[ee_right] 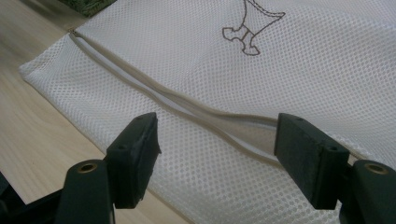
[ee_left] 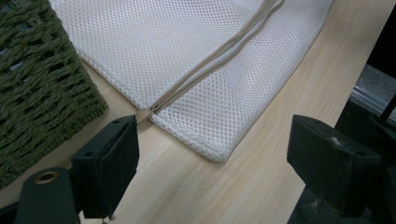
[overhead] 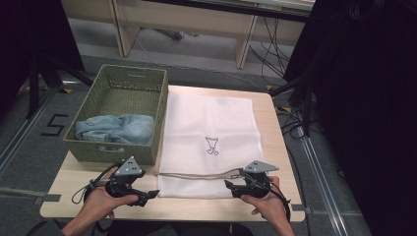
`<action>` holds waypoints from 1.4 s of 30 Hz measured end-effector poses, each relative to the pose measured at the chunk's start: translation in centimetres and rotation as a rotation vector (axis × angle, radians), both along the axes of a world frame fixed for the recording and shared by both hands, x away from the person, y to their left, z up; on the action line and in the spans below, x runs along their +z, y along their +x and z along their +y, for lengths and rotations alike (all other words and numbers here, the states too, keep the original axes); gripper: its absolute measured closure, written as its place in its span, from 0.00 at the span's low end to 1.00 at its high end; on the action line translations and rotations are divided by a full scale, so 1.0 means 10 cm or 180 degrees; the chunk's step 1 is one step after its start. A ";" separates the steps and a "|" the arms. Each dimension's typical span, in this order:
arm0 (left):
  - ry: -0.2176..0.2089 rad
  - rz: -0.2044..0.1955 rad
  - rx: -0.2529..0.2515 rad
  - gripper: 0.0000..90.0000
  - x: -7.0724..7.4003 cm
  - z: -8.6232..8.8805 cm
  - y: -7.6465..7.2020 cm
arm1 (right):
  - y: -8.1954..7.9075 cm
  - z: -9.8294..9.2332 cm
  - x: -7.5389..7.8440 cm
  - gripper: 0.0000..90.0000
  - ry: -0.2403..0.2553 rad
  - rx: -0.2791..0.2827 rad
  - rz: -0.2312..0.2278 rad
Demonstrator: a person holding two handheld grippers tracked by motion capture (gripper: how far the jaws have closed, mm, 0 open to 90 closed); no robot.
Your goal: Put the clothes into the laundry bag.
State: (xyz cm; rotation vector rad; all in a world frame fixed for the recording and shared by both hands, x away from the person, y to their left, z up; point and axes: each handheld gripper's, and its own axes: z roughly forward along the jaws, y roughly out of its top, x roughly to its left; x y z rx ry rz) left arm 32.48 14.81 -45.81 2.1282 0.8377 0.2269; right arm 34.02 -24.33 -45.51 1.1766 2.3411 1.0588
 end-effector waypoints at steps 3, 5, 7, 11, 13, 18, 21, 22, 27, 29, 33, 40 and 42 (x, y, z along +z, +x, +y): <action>0.0010 -0.0006 -0.0021 0.18 0.00 0.00 0.01 | 0.01 -0.01 -0.02 0.35 -0.0048 0.0043 -0.0051; -0.0009 0.0019 0.0011 0.18 0.00 0.00 0.00 | 0.02 -0.01 -0.02 0.35 -0.0062 0.0034 -0.0044; -0.0011 0.0011 0.0010 0.18 0.00 0.00 0.00 | 0.02 -0.01 -0.02 0.35 -0.0073 0.0025 -0.0049; -0.0016 0.0016 -0.0020 0.18 0.00 0.01 0.01 | 0.03 -0.02 -0.02 0.35 -0.0085 0.0010 -0.0061; -0.0021 0.0023 -0.0013 0.18 0.00 0.01 0.01 | 0.02 -0.02 0.00 0.35 -0.0088 -0.0017 0.0006; -0.0036 -0.0009 0.0020 0.18 0.00 0.02 0.02 | 0.04 -0.04 -0.01 0.36 -0.0090 -0.0046 -0.0057; -0.0062 0.0021 0.0087 0.18 0.00 0.01 0.02 | 0.07 -0.06 -0.01 0.36 -0.0153 -0.0036 -0.0117; -0.0060 -0.0004 0.0052 0.18 0.00 0.02 0.02 | 0.08 -0.07 -0.01 0.36 -0.0167 -0.0046 -0.0141; -0.0064 0.0018 0.0057 0.18 0.00 0.01 0.02 | 0.14 -0.11 -0.01 0.36 -0.0221 -0.0104 -0.0204; -0.0069 0.0018 0.0058 0.18 0.00 0.01 0.02 | 0.17 -0.13 0.00 0.36 -0.0277 -0.0127 -0.0184; -0.0053 0.0007 0.0066 0.18 0.00 0.00 0.01 | 0.26 -0.16 -0.05 0.36 -0.0508 -0.0124 -0.0255; -0.0040 -0.0013 0.0033 0.18 0.00 0.01 0.02 | 0.36 -0.19 -0.15 0.36 -0.0842 -0.0088 -0.0127; -0.0050 0.0003 0.0065 0.18 0.00 0.00 0.02 | 0.40 -0.19 -0.18 0.36 -0.0879 -0.0099 -0.0130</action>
